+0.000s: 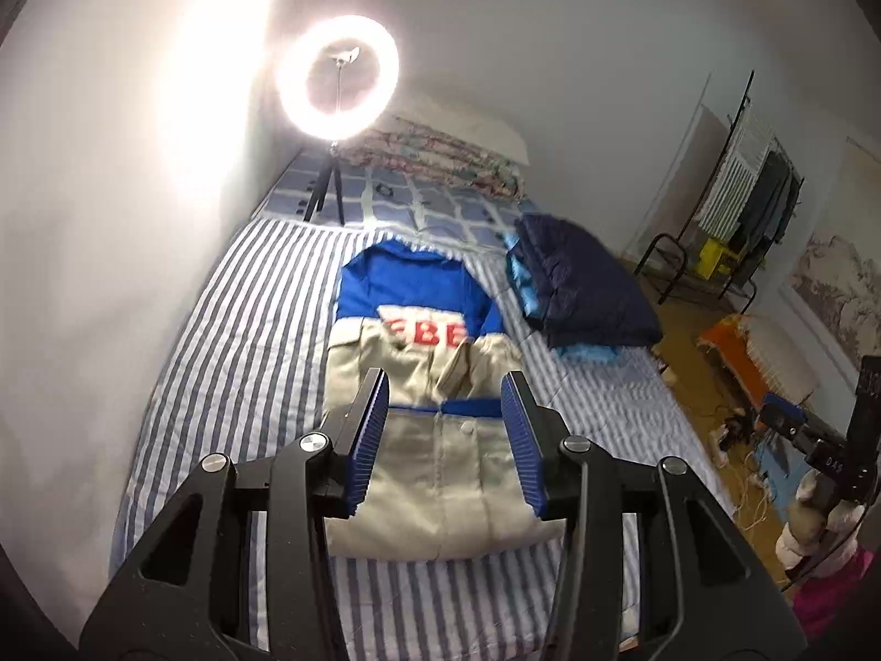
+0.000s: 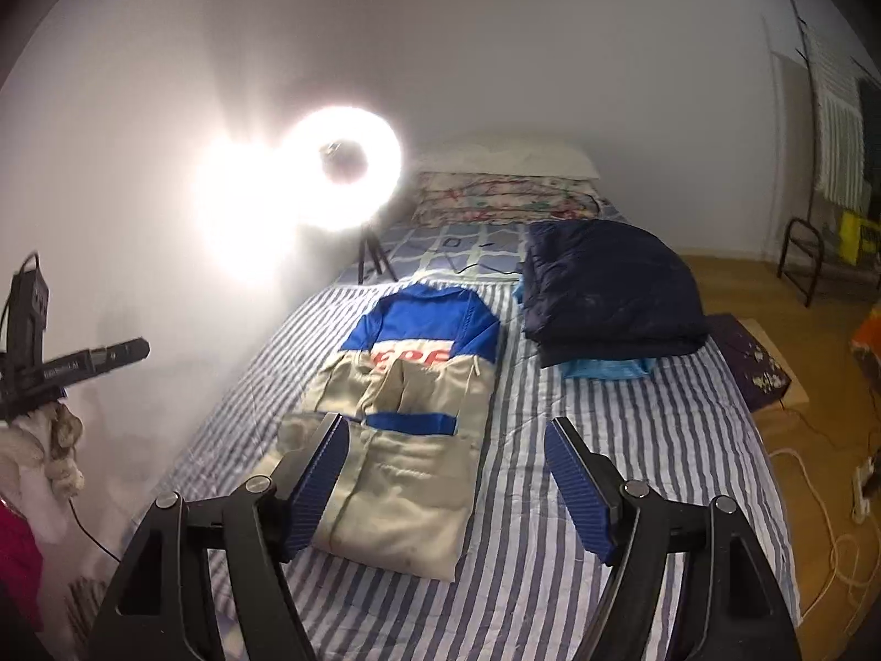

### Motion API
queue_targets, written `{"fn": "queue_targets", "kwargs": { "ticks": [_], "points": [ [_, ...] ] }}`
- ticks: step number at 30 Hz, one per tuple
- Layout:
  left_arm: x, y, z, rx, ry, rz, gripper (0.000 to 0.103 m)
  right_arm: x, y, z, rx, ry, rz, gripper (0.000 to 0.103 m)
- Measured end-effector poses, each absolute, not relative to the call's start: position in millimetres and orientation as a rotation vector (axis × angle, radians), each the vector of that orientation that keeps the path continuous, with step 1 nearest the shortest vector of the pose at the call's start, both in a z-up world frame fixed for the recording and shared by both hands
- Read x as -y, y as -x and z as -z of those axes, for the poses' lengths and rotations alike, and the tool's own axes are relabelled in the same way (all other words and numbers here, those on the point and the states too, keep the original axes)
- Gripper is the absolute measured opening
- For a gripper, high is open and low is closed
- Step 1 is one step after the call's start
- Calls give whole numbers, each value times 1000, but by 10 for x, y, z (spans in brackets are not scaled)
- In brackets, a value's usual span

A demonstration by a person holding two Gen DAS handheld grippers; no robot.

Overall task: Fold large clothes
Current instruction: 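Open both tools, release the jacket and move them to the blue collar, then grasp the blue collar with both tools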

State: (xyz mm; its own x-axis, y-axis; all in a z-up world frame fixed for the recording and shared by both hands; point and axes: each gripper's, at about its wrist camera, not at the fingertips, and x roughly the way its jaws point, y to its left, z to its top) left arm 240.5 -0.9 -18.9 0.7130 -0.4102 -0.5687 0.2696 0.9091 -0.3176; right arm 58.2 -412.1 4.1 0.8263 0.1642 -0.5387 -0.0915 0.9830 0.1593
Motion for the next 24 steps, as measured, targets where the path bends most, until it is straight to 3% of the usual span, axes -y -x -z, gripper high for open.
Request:
{"fn": "queue_targets", "kwargs": {
  "ticks": [6, 11, 24],
  "points": [
    [41, -2982, -1, -701, 239, 394, 44, 4286, -1000, -293, -569, -111, -194, 75],
    [124, -3695, 156, -760, 246, 407, 48, 4328, -1631, -198, -622, -128, -241, 65],
    [392, -5898, 1381, -917, 181, 408, 48, 4008, -4046, 875, -801, -84, -249, 60]
  ]
}}
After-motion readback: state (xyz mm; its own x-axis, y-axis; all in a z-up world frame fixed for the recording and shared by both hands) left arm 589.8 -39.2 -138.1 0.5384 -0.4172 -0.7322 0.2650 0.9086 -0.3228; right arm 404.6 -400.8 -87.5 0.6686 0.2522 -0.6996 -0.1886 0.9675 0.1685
